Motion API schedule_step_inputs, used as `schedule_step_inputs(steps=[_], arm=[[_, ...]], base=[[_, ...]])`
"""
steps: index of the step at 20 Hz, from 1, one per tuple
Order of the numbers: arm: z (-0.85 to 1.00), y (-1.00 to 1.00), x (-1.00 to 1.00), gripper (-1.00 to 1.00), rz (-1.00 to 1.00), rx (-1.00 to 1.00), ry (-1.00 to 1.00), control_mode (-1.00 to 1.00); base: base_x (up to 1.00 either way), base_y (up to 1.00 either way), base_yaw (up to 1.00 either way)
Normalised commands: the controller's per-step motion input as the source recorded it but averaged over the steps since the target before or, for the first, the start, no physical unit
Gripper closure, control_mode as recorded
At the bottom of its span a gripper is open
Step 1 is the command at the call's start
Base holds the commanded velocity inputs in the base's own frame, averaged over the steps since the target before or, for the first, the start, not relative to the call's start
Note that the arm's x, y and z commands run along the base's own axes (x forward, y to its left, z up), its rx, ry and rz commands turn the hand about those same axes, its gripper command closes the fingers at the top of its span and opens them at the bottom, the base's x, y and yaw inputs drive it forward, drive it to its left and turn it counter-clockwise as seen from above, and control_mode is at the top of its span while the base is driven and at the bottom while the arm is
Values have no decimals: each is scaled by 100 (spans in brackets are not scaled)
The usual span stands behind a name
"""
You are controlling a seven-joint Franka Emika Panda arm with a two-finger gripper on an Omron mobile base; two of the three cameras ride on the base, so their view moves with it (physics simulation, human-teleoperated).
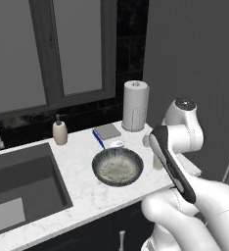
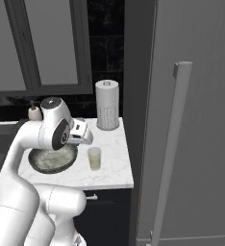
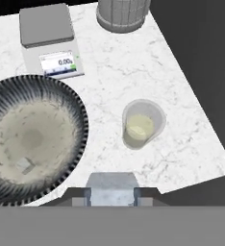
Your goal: Grab a lemon wedge from the fridge and one ice cube from the ice bowl, and put them in the glass of lemonade.
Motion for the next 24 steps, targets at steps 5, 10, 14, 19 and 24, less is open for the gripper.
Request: schedule_step_inputs(steps=[5, 10, 14, 19, 24], arm=[[-26, -26, 7, 100, -11, 1, 15, -100], [-18, -35, 19, 100, -12, 0, 1, -100], [-4, -12, 8, 100, -10, 0, 0, -100], [0, -8, 15, 100, -3, 0, 0, -100], [0, 7, 44, 100, 0, 0, 0, -100]], base=[[0, 0, 0], [0, 0, 0], [0, 0, 0], [0, 0, 0], [0, 0, 0]])
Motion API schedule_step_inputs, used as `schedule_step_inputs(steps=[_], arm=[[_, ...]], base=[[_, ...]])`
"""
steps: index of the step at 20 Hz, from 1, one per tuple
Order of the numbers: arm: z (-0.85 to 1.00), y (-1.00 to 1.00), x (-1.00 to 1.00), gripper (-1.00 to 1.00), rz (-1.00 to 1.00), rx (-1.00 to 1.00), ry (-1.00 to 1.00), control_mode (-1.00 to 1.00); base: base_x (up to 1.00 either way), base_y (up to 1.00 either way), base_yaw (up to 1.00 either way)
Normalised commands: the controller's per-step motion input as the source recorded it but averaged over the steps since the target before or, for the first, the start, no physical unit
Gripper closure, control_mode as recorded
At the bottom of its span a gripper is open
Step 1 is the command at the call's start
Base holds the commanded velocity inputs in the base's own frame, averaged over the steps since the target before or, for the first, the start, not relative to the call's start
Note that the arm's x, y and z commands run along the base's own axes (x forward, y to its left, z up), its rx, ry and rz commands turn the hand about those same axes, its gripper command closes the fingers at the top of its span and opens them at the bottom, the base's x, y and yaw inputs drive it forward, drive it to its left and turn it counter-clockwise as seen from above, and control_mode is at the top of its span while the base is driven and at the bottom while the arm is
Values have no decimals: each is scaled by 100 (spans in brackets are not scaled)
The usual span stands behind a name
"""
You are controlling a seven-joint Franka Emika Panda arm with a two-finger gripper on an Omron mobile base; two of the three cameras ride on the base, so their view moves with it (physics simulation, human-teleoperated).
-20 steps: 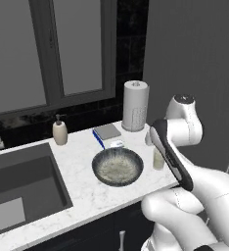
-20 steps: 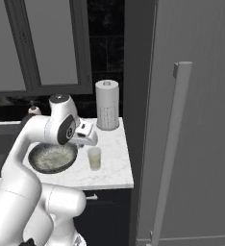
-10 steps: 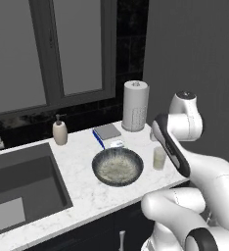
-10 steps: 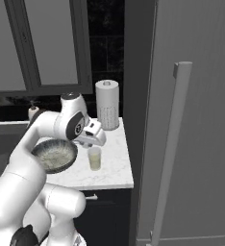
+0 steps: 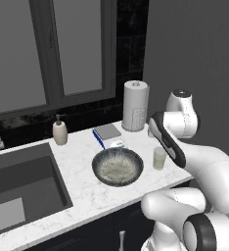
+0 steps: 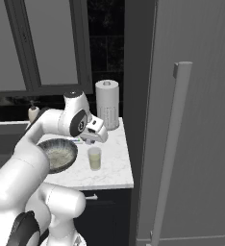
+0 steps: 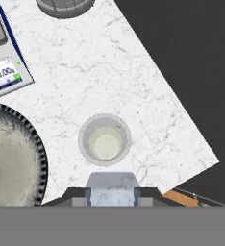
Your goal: Grab a lemon wedge from the fridge and one ice cube from the ice bowl, and put them in the glass of lemonade.
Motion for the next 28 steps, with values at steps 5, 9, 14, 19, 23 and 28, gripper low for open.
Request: schedule_step_inputs(steps=[5, 9, 14, 19, 23, 28], arm=[[0, 1, 56, 100, -1, 0, 1, -100], [-11, -1, 22, 100, -1, 0, 0, -100], [-40, -2, 1, 100, 0, 0, 1, -100], [-54, -14, 0, 100, -3, 0, 5, -100], [-27, -6, -3, 100, -2, 0, 1, -100], [25, 11, -10, 100, 0, 0, -1, -100]], base=[[0, 0, 0], [0, 0, 0], [0, 0, 0], [0, 0, 0], [0, 0, 0], [0, 0, 0]])
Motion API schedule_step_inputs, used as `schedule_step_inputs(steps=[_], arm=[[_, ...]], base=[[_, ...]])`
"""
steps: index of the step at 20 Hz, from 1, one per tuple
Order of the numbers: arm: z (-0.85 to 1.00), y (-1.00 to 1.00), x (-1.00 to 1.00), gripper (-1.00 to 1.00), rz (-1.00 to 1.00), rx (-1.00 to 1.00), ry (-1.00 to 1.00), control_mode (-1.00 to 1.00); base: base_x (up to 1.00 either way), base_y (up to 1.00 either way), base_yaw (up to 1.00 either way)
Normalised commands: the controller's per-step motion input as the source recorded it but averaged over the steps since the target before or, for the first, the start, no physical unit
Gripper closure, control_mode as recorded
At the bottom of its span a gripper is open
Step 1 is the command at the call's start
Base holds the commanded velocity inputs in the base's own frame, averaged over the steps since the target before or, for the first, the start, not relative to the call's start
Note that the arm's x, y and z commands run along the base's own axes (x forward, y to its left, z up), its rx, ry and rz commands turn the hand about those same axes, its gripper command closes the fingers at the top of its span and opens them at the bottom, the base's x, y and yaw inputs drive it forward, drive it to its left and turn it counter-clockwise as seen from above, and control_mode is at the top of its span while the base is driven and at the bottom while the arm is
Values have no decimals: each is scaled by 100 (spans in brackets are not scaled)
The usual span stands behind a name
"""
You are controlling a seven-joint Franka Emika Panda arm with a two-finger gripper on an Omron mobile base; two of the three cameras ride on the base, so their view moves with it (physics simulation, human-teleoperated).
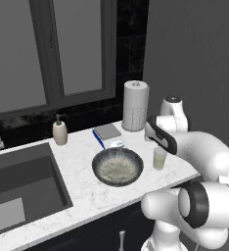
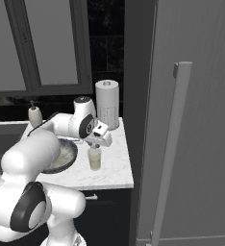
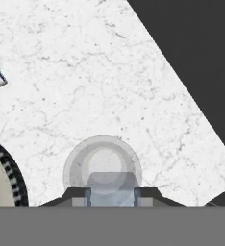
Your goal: Grab a lemon wedge from the fridge and one ice cube from the ice bowl, and put them in the glass of lemonade.
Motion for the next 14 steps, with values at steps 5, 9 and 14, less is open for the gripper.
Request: schedule_step_inputs(steps=[5, 9, 14], arm=[[14, 12, 13, 100, 0, 0, 0, -100], [-10, 1, 34, 100, 0, 0, 0, -100], [-43, -5, -3, 100, -1, 0, 0, -100]], base=[[0, 0, 0], [0, 0, 0], [0, 0, 0]])
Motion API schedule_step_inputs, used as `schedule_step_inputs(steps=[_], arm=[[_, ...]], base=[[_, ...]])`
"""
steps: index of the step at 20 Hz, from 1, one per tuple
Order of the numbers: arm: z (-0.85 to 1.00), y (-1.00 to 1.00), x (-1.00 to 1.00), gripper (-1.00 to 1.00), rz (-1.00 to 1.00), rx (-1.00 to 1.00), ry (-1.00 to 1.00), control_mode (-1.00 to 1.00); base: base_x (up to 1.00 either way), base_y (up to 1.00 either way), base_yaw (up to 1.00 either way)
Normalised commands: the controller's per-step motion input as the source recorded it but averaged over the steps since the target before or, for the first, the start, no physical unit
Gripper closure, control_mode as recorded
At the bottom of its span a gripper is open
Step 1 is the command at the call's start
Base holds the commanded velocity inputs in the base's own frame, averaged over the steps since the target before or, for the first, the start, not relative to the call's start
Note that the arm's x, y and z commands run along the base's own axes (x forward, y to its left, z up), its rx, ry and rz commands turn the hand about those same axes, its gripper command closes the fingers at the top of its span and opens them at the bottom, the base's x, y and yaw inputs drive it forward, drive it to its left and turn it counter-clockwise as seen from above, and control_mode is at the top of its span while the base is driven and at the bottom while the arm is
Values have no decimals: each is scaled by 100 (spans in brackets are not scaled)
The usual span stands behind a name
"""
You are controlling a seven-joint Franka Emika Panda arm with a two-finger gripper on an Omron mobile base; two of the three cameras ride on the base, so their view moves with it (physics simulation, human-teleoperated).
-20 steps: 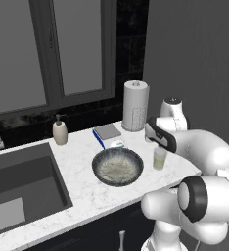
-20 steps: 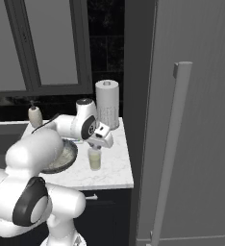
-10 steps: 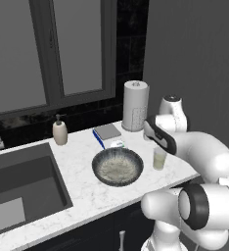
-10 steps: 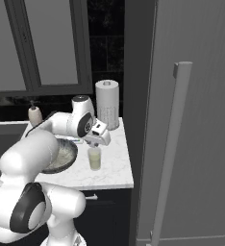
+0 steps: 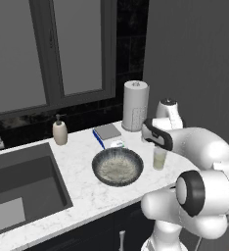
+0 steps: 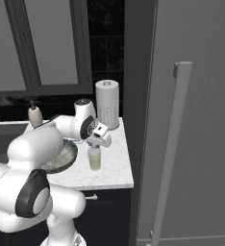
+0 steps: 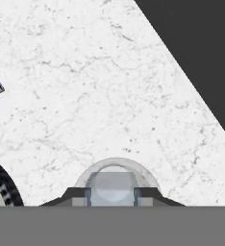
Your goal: Grab a lemon wedge from the fridge and one ice cube from the ice bowl, and put them in the glass of lemonade.
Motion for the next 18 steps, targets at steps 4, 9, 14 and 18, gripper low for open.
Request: schedule_step_inputs(steps=[4, 9, 14, 18], arm=[[-5, 0, -8, 100, -3, 0, 0, -100], [0, 0, -4, 100, 0, 0, -5, -100], [0, 0, -35, 100, 0, 0, -7, -100], [0, 0, 1, 100, 0, 0, -1, -100]], base=[[0, 0, 0], [0, 0, 0], [0, 0, 0], [0, 0, 0]])
